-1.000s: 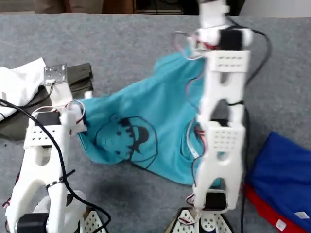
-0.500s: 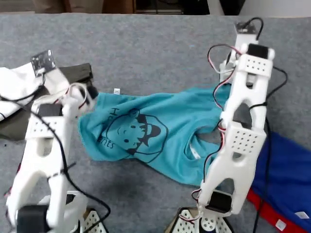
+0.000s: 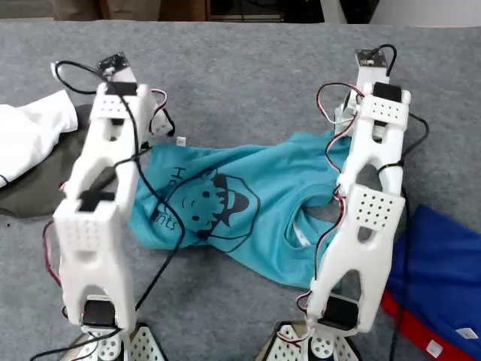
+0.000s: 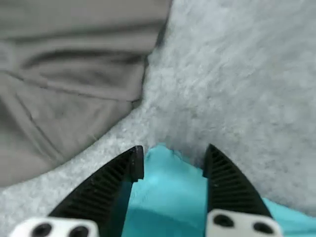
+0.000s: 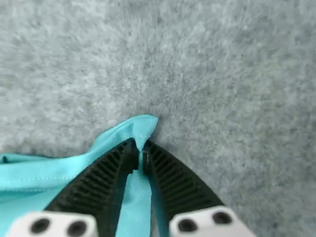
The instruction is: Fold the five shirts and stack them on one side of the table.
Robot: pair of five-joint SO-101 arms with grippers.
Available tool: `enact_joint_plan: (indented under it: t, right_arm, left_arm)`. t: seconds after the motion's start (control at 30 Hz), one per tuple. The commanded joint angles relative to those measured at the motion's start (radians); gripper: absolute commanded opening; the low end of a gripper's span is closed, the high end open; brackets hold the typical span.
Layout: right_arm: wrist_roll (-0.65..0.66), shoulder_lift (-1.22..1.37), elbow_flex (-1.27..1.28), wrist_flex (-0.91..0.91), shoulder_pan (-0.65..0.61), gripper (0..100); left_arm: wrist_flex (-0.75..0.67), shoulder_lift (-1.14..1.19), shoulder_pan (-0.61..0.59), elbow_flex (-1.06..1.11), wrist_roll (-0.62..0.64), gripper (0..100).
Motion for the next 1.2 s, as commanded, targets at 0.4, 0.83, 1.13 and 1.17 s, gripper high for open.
enact_joint_plan:
  t: [0.4, 0.83, 1.13, 1.17]
  right_arm:
    - [0.002, 0.016, -0.084, 0.008, 0.012, 0.5]
    - [0.002, 0.016, -0.084, 0.008, 0.012, 0.5]
    - [-0.003, 0.016, -0.085, 0.002, 0.012, 0.5]
    - [-0.003, 0.016, -0.085, 0.0, 0.012, 0.5]
  left_arm:
    - [0.443, 0.503, 0.13, -0.847, 0.009, 16]
    - [0.442, 0.509, 0.037, -0.868, 0.123, 2]
    - [0.302, 0.506, 0.041, -1.178, 0.074, 2]
    - [0.292, 0.506, 0.038, -1.18, 0.072, 2]
